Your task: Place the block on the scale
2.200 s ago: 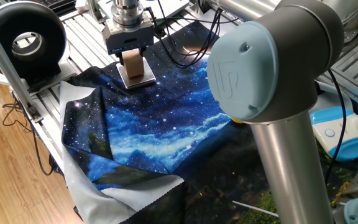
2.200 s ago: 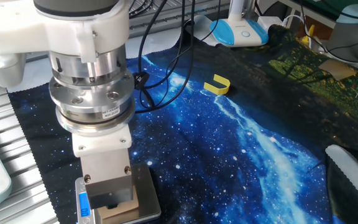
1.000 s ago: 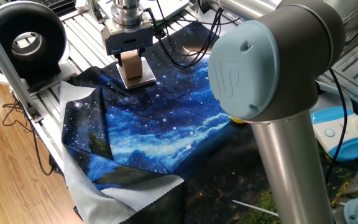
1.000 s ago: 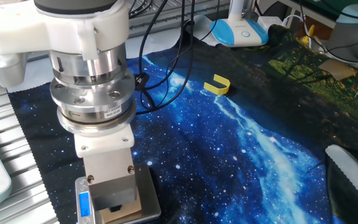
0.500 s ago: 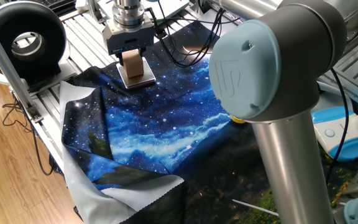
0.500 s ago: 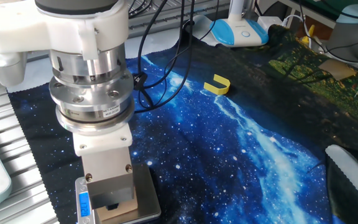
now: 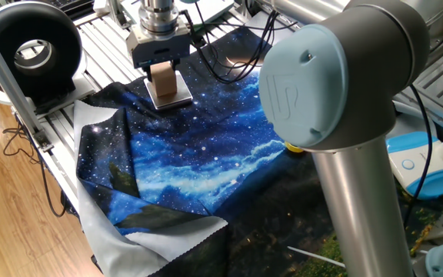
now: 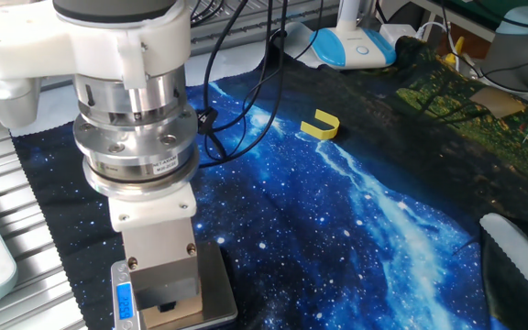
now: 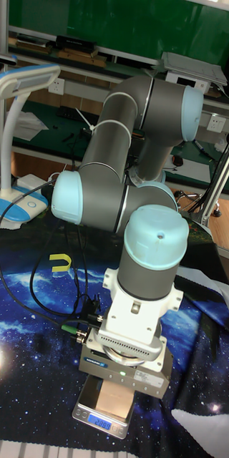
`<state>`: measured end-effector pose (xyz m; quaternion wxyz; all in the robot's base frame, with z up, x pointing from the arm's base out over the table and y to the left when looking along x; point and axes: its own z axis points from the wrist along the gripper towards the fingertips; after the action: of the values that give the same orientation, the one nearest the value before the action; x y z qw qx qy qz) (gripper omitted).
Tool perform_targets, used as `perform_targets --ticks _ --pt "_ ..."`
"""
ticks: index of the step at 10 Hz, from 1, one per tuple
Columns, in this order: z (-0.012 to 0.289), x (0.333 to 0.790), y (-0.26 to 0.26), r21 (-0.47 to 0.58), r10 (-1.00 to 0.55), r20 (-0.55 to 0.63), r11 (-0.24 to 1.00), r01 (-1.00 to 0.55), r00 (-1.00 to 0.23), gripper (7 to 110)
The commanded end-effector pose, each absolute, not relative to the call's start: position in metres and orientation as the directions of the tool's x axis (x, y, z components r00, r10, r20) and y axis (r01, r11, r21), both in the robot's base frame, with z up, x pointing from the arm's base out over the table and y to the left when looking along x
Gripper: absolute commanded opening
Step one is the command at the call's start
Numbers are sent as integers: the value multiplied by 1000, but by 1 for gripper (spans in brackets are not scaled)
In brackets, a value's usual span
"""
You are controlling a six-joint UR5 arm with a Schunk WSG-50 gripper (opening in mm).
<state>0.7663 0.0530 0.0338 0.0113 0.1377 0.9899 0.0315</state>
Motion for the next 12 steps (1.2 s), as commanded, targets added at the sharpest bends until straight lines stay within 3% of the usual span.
perform_targets --ticks 1,7,8,12 --pt "36 761 52 80 267 0 961 266 -964 22" --pt "35 761 51 79 252 -2 965 251 -968 22" --pt "35 762 51 79 252 -3 965 251 -968 44" --pt "34 761 51 96 238 -7 967 236 -971 44"
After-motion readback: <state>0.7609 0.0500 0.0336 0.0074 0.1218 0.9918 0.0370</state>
